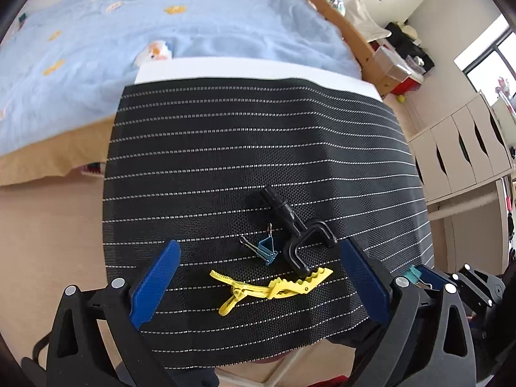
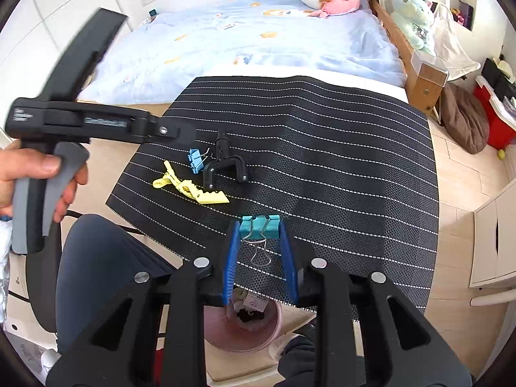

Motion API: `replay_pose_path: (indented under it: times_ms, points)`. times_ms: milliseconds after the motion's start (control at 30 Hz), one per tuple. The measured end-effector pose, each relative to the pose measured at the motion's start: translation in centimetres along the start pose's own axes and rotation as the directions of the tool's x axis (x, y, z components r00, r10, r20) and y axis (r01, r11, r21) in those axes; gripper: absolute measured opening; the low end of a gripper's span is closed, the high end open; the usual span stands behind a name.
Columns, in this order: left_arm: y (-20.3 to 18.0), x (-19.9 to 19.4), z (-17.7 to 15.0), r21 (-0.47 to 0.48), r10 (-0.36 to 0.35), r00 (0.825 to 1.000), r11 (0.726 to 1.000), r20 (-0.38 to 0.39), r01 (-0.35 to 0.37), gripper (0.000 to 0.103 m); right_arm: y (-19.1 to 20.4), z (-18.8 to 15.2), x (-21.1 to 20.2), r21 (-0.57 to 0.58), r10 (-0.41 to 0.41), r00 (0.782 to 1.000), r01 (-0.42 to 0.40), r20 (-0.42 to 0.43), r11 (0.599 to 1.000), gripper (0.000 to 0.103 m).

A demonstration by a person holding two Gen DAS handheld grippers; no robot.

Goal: Collect trash
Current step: 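Grasp the blue binder clip with the left tool while the right tool holds the teal clip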

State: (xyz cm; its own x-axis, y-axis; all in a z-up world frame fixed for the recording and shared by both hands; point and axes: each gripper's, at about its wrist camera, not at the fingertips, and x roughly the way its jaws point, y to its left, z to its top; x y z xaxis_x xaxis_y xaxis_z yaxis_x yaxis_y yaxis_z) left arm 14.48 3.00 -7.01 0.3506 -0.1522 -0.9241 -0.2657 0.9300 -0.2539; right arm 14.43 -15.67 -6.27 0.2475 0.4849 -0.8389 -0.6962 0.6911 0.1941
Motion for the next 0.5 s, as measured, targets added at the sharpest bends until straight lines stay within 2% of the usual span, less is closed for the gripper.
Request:
replay_pose_path:
  times_ms: [100, 167, 300, 400, 467, 500]
  points:
    - [0.0, 0.8, 0.0, -0.005, -0.002, 1.0, 1.0, -0.017, 0.002, 0.094, -0.3, -0.1, 0.0, 0.007, 0.001, 1.0, -0.001, 0.001, 1.0, 0.025]
    - [0.0, 1.2, -0.1, -0.011, -0.001, 1.0, 1.0, -0.029, 0.001, 0.084, -0.3, -0.1, 0.1, 0.009, 0.003, 1.0, -0.003, 0.001, 1.0, 0.025]
    - [0.0, 1.3, -0.1, -0.016, -0.007, 0.999, 1.0, -0.041, 0.006, 0.076, -0.4, -0.1, 0.3, 0.011, 0.008, 1.0, -0.008, 0.0, 1.0, 0.025]
    - [0.1, 1.4, -0.1, -0.02, -0.005, 0.999, 1.0, -0.05, 0.004, 0.064, -0.5, -0.1, 0.3, 0.012, 0.01, 1.0, -0.01, 0.0, 1.0, 0.025]
    - [0.0, 1.5, -0.1, -0.02, 0.0, 0.998, 1.0, -0.056, -0.001, 0.051, -0.5, -0.1, 0.3, 0.013, 0.01, 1.0, -0.01, 0.002, 1.0, 0.025]
    - [0.0, 1.6, -0.1, -0.021, -0.001, 0.998, 1.0, -0.058, -0.001, 0.051, -0.5, -0.1, 0.3, 0.014, 0.011, 1.0, -0.011, 0.002, 1.0, 0.025]
